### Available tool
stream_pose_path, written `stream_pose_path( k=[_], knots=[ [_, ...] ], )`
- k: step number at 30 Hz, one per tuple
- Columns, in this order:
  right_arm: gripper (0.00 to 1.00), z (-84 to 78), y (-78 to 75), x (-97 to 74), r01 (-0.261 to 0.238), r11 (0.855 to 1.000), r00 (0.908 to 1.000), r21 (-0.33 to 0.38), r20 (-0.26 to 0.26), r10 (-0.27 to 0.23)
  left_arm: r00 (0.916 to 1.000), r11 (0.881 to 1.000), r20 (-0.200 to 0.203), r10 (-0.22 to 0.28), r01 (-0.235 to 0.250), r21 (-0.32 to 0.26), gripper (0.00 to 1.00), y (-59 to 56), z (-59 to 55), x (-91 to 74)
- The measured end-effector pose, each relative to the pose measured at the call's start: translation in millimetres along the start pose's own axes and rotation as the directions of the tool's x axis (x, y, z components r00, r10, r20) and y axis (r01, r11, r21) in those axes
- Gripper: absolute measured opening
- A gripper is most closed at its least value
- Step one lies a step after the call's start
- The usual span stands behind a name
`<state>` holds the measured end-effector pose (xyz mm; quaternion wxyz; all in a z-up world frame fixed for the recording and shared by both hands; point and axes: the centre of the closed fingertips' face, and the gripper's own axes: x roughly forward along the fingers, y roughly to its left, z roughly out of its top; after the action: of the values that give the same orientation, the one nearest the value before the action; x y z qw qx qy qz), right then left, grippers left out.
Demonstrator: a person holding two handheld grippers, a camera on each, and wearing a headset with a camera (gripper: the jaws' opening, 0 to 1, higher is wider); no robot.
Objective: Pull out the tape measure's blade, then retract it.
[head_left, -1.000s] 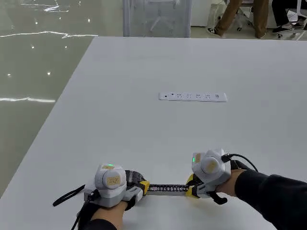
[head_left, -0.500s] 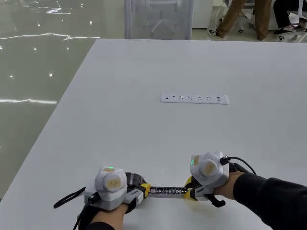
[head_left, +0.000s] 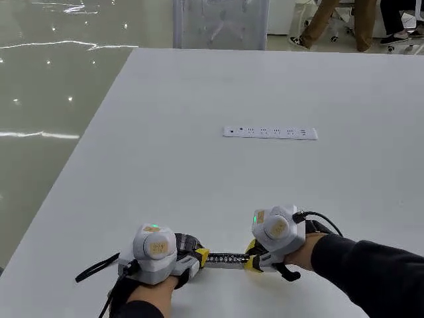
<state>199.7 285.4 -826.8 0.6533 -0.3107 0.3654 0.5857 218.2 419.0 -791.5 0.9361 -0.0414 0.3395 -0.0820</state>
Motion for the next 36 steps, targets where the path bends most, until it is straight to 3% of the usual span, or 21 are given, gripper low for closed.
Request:
stream_pose_path(
  k=[36],
  knots=[
    [0.12, 10.1, 4.4, 8.3, -0.026, 1.000, 0.9995, -0.005, 0.020, 0.026, 1.0000, 1.000, -0.006, -0.005, 0.005, 0.003, 0.58, -0.8, -0.5, -0.1]
  ],
)
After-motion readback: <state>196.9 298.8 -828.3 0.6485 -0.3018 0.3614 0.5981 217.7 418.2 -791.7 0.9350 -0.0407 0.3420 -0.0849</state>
